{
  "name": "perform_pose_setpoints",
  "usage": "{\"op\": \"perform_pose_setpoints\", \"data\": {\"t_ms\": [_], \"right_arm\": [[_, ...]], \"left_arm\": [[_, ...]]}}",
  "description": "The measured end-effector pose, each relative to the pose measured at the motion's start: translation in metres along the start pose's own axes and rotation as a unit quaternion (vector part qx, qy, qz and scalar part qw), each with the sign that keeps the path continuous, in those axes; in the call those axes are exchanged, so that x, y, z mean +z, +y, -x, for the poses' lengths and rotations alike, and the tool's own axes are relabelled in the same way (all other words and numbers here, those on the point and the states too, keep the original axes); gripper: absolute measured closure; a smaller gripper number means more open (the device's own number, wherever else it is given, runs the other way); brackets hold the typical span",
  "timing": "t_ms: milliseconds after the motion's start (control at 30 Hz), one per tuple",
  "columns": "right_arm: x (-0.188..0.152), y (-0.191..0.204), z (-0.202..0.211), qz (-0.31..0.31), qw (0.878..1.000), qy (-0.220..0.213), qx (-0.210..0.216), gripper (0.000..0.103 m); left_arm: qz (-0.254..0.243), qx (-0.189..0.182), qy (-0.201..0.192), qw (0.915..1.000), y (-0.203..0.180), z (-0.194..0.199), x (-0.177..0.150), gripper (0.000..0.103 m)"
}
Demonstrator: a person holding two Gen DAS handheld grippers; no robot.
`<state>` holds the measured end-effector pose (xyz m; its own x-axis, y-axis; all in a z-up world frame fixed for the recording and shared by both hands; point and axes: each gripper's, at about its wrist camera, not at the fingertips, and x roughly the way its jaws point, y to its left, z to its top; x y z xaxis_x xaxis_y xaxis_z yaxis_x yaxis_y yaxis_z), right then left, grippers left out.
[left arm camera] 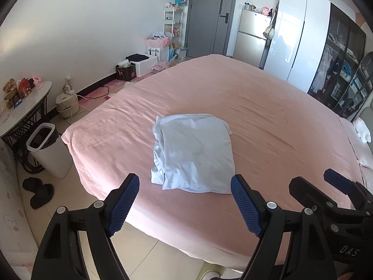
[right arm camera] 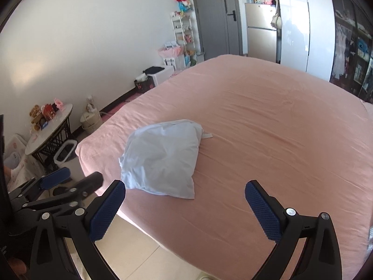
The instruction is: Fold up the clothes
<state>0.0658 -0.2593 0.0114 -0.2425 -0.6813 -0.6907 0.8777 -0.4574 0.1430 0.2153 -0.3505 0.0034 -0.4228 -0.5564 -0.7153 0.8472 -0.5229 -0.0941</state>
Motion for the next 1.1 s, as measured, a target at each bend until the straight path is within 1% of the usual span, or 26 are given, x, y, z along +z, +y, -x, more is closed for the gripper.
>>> {"op": "perform_pose_setpoints", "data": {"t_ms": [100, 200, 233, 333, 533, 600, 700, 800, 867, 1100], "right_arm": [[-0.008, -0.010, -0.005, -0.019, 1.000, 0.004, -0.005, 0.000], [-0.012, -0.016, -0.004, -0.033, 0.999, 0.007, -0.009, 0.000], [-0.013, -0.016, -0.003, -0.033, 0.999, 0.008, -0.012, 0.000], [-0.014, -0.014, 0.004, -0.026, 0.999, 0.009, -0.028, 0.000], [-0.017, 0.002, 0.040, 0.001, 0.998, 0.008, -0.070, 0.000], [-0.015, 0.008, 0.054, 0.011, 0.997, 0.001, -0.076, 0.000], [-0.010, 0.017, 0.073, 0.026, 0.996, -0.009, -0.090, 0.000], [-0.004, 0.026, 0.089, 0.038, 0.993, -0.019, -0.106, 0.000], [-0.001, 0.030, 0.099, 0.040, 0.993, -0.025, -0.112, 0.000], [0.012, 0.041, 0.130, 0.049, 0.990, -0.044, -0.123, 0.000]], "left_arm": [[-0.002, -0.010, 0.022, 0.9997, 0.001, -0.011, -0.007, 0.022], [-0.016, -0.004, 0.033, 0.9993, -0.002, -0.017, -0.014, 0.022], [-0.023, -0.001, 0.034, 0.9992, -0.004, -0.018, -0.017, 0.022], [-0.058, 0.026, 0.028, 0.9976, -0.012, -0.015, -0.024, 0.022], [-0.057, 0.016, 0.033, 0.9977, -0.013, 0.018, -0.020, 0.022], [-0.061, 0.024, 0.030, 0.9974, -0.015, 0.030, -0.016, 0.022], [-0.077, 0.057, 0.027, 0.9950, -0.021, 0.048, -0.010, 0.022], [-0.077, 0.075, 0.021, 0.9940, -0.023, 0.064, -0.005, 0.022], [-0.074, 0.080, 0.015, 0.9940, -0.024, 0.074, -0.003, 0.022], [-0.060, 0.064, 0.003, 0.9962, -0.027, 0.102, 0.004, 0.022]]}}
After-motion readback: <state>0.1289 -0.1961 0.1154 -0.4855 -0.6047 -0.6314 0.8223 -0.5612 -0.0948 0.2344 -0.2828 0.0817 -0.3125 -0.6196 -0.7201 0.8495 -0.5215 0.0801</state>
